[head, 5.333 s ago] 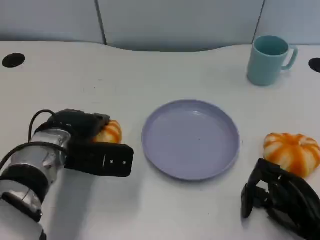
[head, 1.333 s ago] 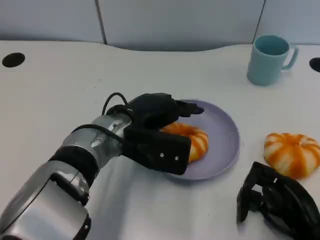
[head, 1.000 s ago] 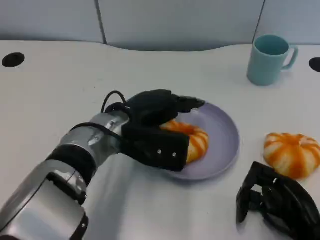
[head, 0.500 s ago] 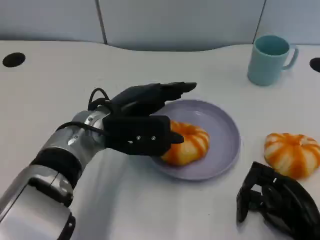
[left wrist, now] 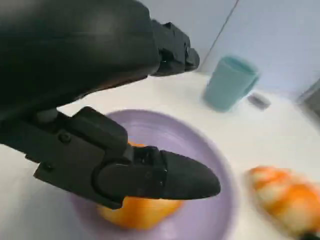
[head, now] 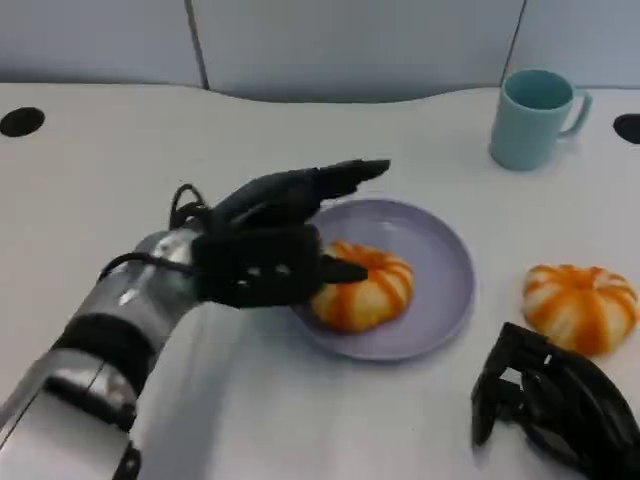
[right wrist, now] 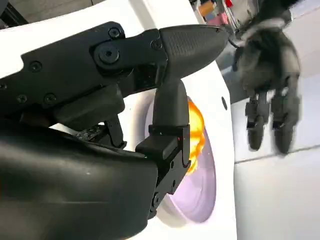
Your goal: Grasp the bread from the table and place it into the plate.
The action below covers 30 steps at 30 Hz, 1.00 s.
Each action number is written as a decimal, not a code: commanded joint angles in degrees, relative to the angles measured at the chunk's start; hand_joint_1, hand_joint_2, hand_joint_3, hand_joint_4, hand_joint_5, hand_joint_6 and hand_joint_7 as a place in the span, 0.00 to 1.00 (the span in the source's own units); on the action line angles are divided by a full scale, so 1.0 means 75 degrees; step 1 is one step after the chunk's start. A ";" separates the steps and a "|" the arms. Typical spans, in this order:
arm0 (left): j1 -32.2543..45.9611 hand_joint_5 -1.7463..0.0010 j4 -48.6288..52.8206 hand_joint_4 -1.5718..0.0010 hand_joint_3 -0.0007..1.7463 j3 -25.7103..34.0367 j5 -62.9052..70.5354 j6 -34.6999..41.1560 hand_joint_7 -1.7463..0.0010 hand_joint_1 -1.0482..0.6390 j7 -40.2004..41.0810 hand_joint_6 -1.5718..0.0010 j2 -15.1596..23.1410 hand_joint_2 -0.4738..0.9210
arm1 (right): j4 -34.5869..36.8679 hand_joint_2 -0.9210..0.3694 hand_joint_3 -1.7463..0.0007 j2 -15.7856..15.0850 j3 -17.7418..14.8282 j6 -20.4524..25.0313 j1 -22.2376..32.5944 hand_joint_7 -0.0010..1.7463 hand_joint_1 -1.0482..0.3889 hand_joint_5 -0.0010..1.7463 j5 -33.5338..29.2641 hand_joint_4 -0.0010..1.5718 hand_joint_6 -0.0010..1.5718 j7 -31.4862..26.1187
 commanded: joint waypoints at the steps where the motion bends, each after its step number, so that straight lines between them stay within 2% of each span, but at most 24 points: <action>1: 0.1438 0.95 -0.0755 0.92 0.23 0.1458 -0.2432 -0.0318 0.95 0.05 -0.1955 0.90 0.0300 1.00 | 0.0408 0.00 0.84 -0.0192 -0.0079 -0.0083 -0.0052 0.87 0.38 1.00 -0.0061 0.41 0.36 0.0042; 4: 0.1821 0.95 -0.1231 0.91 0.23 0.1737 -0.2978 -0.0155 0.96 0.05 -0.2506 0.90 0.0240 1.00 | 0.0484 0.00 0.83 -0.0193 -0.0080 -0.0132 -0.0088 0.87 0.38 1.00 -0.0066 0.41 0.36 0.0031; 5: 0.2088 0.91 -0.1526 0.84 0.23 0.1891 -0.3298 -0.0063 0.94 0.07 -0.2731 0.86 0.0191 1.00 | 0.0507 0.00 0.84 -0.0188 -0.0079 -0.0148 -0.0100 0.87 0.37 1.00 -0.0069 0.42 0.36 0.0014; 6: 0.2285 0.89 -0.1763 0.81 0.23 0.1996 -0.3524 0.0028 0.94 0.07 -0.2894 0.85 0.0159 1.00 | 0.0525 0.00 0.84 -0.0186 -0.0078 -0.0160 -0.0109 0.87 0.37 1.00 -0.0070 0.42 0.36 0.0003; 10: 0.2529 0.88 -0.2217 0.78 0.23 0.2100 -0.3730 0.0322 0.94 0.08 -0.3110 0.83 0.0138 1.00 | 0.0564 0.00 0.84 -0.0186 -0.0074 -0.0194 -0.0125 0.87 0.37 1.00 -0.0064 0.42 0.36 0.0001; 14: 0.3578 0.81 -0.3464 0.68 0.22 0.2581 -0.5020 0.1226 0.92 0.14 -0.3576 0.76 -0.0211 1.00 | 0.0567 0.00 0.85 -0.0175 -0.0048 -0.0160 -0.0143 0.87 0.37 1.00 -0.0082 0.42 0.37 -0.0037; 17: 0.3924 0.68 -0.4098 0.69 0.20 0.2696 -0.5373 0.1885 0.94 0.16 -0.3656 0.69 -0.0298 1.00 | 0.0584 0.00 0.85 -0.0171 -0.0051 -0.0180 -0.0146 0.87 0.36 1.00 -0.0073 0.42 0.37 -0.0024; 26: 0.4191 0.58 -0.4704 0.72 0.20 0.2860 -0.5439 0.2519 0.96 0.17 -0.3674 0.66 -0.0392 1.00 | 0.0579 0.00 0.85 -0.0160 -0.0065 -0.0145 -0.0149 0.87 0.37 1.00 -0.0019 0.42 0.37 0.0027; 30: 0.4709 0.45 -0.5568 0.72 0.19 0.3036 -0.5995 0.3624 0.94 0.18 -0.3471 0.58 -0.0526 1.00 | 0.0607 0.00 0.86 -0.0134 -0.0105 -0.0041 -0.0182 0.87 0.37 1.00 0.0076 0.43 0.37 0.0097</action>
